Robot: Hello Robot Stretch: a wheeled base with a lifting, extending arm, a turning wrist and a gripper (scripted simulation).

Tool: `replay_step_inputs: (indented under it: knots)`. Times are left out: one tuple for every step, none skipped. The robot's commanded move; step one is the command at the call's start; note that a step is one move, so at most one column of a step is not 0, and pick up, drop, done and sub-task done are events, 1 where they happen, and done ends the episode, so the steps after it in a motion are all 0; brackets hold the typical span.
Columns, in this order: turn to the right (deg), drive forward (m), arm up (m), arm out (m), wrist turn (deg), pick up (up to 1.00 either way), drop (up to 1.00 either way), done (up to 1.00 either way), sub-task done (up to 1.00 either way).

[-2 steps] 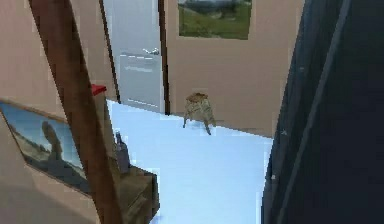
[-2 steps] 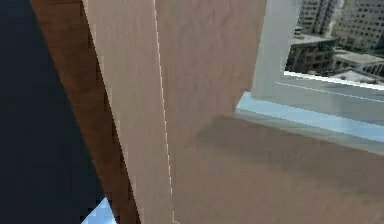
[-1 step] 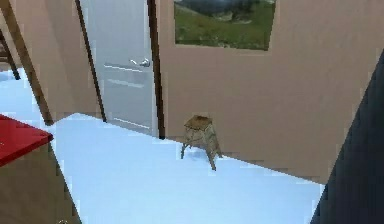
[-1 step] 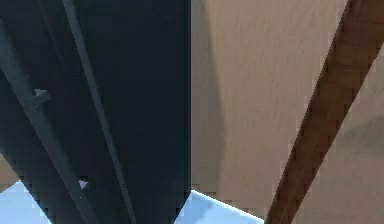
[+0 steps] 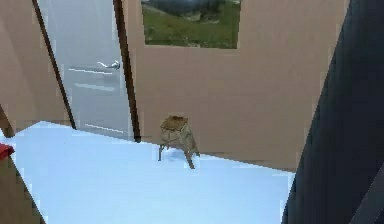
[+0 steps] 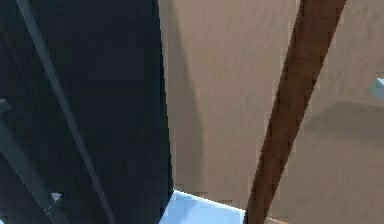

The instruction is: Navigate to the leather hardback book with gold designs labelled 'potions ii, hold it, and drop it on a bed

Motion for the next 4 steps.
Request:
replay_step_inputs:
  knots:
    - [0.0,0.3,0.0,0.0,0.0,0.0,0.0,0.0,0.0]
    - [45.0,0.0,0.0,0.0,0.0,0.0,0.0,0.0,0.0]
    - [15.0,0.0,0.0,0.0,0.0,0.0,0.0,0.0,0.0]
    - [3.0,0.0,0.0,0.0,0.0,0.0,0.0,0.0,0.0]
